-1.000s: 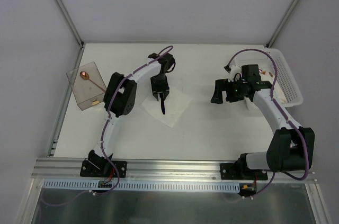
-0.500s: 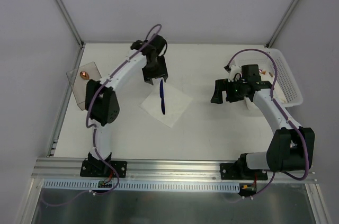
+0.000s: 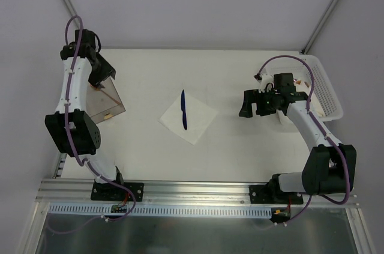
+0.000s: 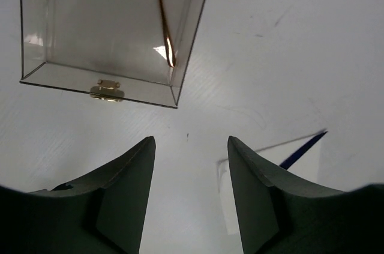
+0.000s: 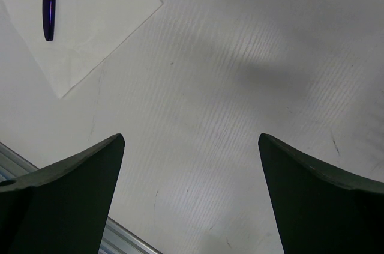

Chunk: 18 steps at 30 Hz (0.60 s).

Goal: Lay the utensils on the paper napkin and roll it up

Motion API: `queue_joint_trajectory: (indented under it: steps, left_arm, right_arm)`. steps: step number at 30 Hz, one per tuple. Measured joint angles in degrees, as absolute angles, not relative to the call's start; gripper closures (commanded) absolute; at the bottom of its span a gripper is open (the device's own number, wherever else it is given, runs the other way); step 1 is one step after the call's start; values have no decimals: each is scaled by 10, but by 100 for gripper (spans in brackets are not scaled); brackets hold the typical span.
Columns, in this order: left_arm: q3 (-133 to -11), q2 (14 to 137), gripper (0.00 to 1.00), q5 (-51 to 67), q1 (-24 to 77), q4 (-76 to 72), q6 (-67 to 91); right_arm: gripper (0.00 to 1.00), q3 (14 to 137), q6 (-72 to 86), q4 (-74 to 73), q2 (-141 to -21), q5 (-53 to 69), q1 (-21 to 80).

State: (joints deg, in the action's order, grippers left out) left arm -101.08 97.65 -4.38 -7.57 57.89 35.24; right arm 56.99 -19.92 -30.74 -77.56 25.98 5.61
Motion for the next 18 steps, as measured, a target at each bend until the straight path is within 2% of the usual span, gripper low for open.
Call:
queue_joint_trajectory:
  steps: [6, 18]
  left_arm:
    - [-996, 1030, 50, -43, -136, 581, 368]
    - [-1060, 1185, 53, -67, -140, 575, 467]
  right_arm:
    - [1, 570, -199, -307, -776, 260, 56]
    - [1, 570, -199, -308, -783, 258, 50]
